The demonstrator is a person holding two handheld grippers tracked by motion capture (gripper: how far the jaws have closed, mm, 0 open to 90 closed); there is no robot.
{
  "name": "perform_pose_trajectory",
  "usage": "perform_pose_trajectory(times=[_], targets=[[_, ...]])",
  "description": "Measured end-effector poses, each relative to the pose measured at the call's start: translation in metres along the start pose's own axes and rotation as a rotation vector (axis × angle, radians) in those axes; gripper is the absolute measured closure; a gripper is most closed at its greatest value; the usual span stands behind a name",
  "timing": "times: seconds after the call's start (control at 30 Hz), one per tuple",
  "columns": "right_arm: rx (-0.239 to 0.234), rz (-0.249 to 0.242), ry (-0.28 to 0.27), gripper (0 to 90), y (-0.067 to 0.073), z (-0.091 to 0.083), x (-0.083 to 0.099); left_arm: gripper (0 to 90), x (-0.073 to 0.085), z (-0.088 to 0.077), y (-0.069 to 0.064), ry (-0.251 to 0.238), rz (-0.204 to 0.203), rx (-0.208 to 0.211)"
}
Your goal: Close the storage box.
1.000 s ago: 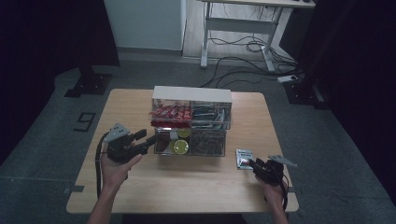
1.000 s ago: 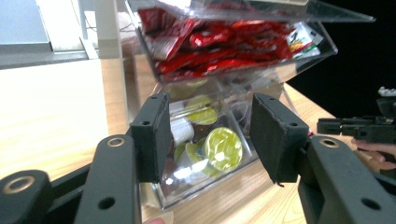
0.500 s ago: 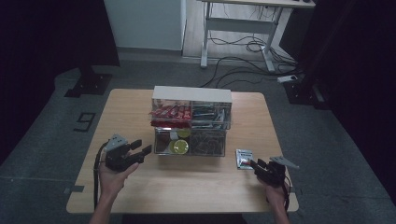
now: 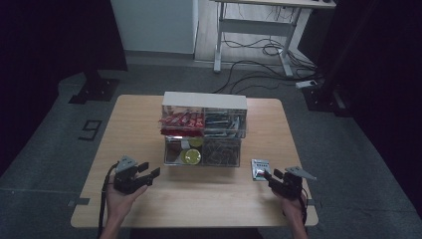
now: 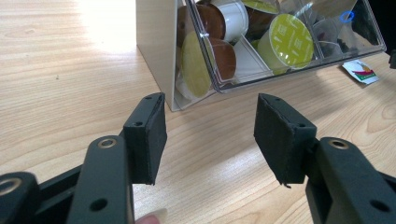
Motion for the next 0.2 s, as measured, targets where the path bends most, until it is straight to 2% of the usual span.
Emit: perform_pose_trajectory(times=[0.2], targets=[[-0.012,-0.004,-0.005,47.1,0.0004,-0.0007,-0.0008,42.6,0.0019,0.0060,-0.0034,0.014,-0.006,0.014]])
Point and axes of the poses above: each handheld gripper's, and its own axes: z roughly forward along the jaws, x roughly out of its underside, y roughly to its left, the point moved 2 cm from there along z, roughly forward along the jaws, and after that the axes turned 8 degrees about -y, right-handed, at the moved point
